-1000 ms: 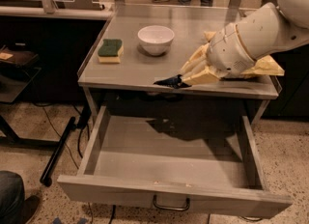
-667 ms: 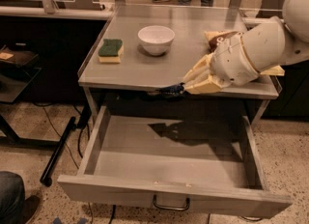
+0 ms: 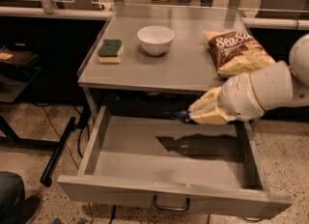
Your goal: Place rxbar blueberry into top drawer
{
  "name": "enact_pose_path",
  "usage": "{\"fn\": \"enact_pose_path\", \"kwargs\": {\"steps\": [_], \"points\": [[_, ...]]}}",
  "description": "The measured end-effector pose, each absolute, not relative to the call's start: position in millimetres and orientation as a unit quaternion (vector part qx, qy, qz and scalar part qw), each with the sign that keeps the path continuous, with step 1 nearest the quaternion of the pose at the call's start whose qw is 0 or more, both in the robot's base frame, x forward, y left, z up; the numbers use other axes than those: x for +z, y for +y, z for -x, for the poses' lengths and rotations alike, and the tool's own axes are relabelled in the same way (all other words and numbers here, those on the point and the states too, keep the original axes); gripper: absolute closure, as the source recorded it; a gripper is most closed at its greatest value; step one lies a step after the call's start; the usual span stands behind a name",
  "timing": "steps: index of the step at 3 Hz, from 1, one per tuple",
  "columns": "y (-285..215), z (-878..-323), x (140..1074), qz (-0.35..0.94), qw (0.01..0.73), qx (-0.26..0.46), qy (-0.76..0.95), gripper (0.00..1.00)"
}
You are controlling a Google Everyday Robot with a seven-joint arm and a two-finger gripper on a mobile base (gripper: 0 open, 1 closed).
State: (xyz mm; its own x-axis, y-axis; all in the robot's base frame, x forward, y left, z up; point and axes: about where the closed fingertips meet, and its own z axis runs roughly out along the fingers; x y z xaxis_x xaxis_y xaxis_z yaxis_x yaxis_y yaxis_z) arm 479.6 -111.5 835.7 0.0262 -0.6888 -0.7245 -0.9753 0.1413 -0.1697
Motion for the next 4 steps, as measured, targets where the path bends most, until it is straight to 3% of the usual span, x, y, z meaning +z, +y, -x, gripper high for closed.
{"fn": "enact_pose_path", "kwargs": {"steps": [2,4], "points": [[-122,-467,789,0.601,0.328,0.232,0.691,1.00],[-123,-484,748,0.562,0.367,0.243,0.700,1.00]]}}
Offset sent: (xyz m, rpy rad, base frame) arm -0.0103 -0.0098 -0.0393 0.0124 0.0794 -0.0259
